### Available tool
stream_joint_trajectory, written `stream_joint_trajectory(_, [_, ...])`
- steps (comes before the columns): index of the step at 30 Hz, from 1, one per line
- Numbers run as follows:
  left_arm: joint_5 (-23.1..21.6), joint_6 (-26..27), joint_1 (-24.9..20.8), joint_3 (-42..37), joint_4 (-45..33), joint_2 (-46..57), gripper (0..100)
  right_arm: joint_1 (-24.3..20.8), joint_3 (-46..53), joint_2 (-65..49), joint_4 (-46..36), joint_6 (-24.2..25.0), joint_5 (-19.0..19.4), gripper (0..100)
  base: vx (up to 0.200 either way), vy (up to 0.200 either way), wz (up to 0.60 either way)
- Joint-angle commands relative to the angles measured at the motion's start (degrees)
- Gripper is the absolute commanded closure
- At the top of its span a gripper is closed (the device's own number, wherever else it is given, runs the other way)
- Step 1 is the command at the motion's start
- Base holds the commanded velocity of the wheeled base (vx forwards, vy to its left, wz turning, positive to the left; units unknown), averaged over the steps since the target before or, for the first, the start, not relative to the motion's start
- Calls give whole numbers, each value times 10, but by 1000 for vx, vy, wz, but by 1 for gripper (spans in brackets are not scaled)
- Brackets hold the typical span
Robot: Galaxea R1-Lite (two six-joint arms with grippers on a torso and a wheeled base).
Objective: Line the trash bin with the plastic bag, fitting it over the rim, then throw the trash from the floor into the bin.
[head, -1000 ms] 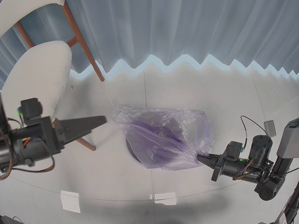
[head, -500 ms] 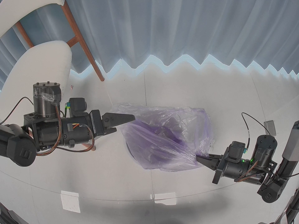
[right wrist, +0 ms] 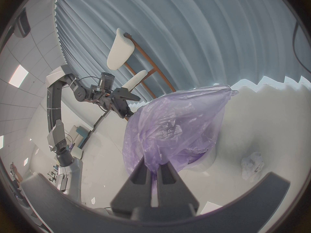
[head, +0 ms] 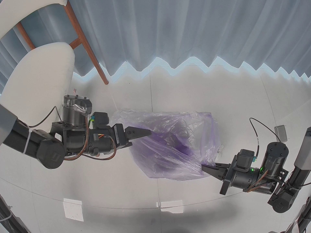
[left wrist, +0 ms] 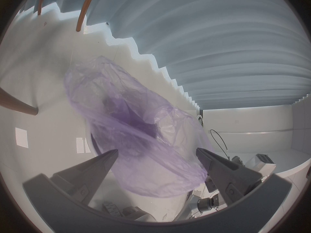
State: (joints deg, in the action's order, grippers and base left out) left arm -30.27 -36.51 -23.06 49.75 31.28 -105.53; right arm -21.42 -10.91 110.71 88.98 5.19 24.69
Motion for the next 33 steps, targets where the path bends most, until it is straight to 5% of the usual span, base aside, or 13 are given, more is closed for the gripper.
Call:
stream_joint_trajectory(1, [1, -6, 1, 46, 0, -63, 0, -6, 5, -8, 10, 0, 0, 100, 0, 0, 0])
stream_joint_trajectory(7, [3, -13, 5, 84, -17, -90, 0, -17, 12, -12, 10, 0, 0, 100, 0, 0, 0])
stream_joint_trajectory(8, [6, -12, 5, 86, -28, -90, 100, -17, 12, -13, 10, 0, 0, 100, 0, 0, 0])
stream_joint_trajectory(21, [18, -11, 24, 69, -39, -85, 100, -2, -3, 9, 10, 11, -1, 100, 0, 0, 0])
stream_joint_trajectory(27, [31, -25, 43, 71, -12, -85, 100, 41, -76, 37, 10, 64, -7, 100, 0, 0, 0])
stream_joint_trajectory(33, [37, -73, 47, 73, 105, -92, 100, 44, -150, 44, 10, 149, -46, 100, 0, 0, 0])
